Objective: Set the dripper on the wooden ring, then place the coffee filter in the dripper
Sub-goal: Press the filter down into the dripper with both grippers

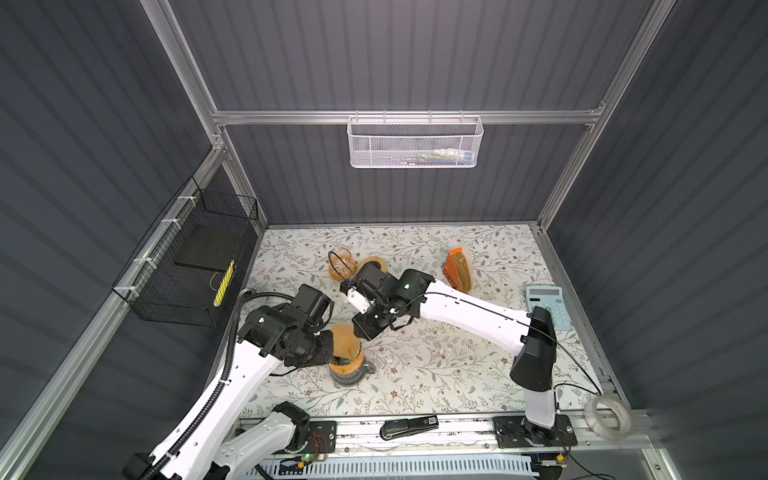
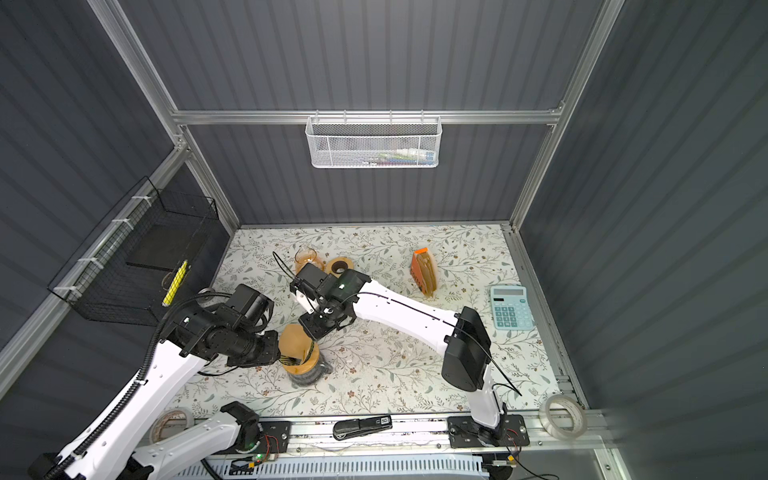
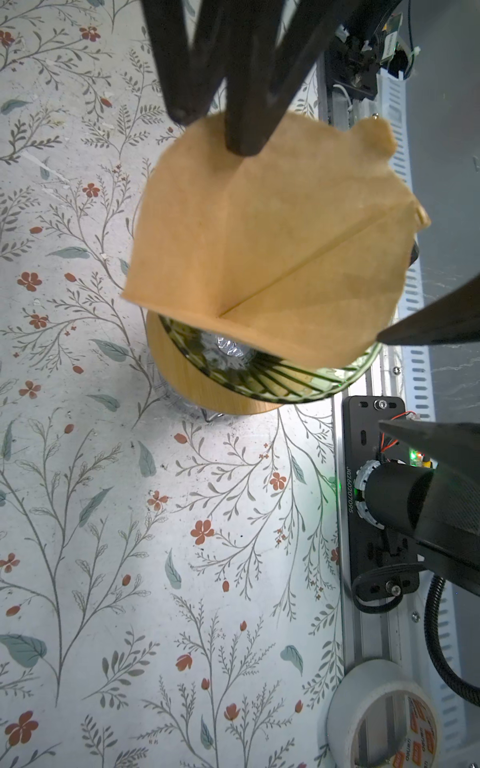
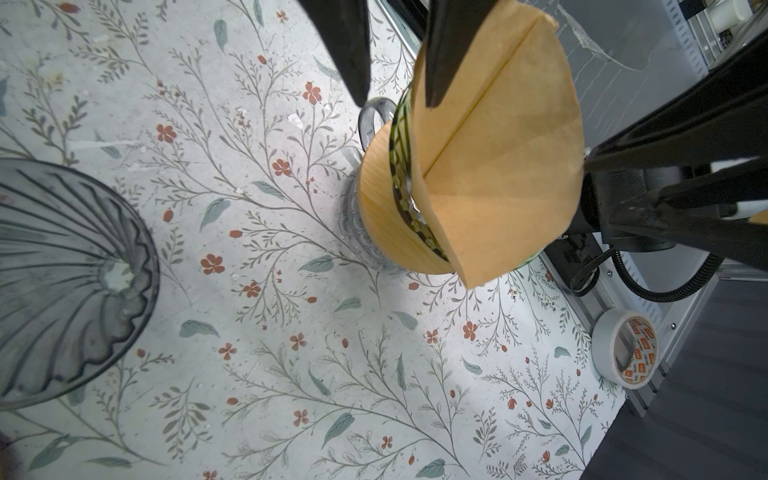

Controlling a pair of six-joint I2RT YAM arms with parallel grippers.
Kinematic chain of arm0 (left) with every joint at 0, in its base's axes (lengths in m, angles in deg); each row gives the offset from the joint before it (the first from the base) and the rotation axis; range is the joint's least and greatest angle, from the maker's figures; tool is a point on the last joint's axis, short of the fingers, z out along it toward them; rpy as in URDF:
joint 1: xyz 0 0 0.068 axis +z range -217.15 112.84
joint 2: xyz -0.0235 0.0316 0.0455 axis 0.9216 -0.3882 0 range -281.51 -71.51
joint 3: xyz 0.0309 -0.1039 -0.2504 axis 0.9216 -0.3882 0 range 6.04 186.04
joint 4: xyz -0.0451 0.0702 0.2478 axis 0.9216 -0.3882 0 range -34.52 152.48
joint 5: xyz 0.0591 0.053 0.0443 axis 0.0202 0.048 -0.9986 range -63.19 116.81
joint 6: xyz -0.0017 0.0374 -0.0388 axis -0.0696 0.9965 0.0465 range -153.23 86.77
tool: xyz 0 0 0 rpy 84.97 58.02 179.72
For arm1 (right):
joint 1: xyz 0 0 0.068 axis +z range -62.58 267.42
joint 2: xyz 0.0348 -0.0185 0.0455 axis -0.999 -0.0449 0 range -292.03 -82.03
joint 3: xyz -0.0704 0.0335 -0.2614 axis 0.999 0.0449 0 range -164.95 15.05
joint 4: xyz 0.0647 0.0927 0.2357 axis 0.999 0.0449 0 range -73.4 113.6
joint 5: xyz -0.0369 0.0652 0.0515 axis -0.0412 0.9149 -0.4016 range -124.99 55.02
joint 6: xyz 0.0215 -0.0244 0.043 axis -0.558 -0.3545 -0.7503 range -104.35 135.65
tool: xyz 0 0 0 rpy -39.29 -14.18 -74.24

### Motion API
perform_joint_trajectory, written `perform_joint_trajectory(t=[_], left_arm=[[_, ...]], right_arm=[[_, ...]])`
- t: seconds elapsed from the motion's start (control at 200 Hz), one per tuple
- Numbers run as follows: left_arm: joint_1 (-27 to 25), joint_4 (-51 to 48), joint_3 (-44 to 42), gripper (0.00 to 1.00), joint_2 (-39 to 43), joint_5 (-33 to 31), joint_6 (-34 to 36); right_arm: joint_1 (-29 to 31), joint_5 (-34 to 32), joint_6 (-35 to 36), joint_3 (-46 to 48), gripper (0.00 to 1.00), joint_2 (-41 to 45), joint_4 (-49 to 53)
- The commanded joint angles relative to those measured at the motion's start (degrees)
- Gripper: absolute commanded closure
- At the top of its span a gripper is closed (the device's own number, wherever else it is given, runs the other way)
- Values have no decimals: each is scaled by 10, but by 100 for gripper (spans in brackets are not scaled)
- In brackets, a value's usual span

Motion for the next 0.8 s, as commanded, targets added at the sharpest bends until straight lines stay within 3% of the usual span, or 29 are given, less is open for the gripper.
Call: perform_joint_trajectory(t=[0.0,0.595,0.795], left_arm=[[-3,-16,-6,69,9,-10,-8],[-3,-12,-15,68,11,-16,-10],[-3,-12,20,68,11,-15,-11]], right_arm=[[4,-10,6,-15,74,-12,14],[15,-12,7,-26,74,-20,20],[17,-13,8,-33,74,-21,24]])
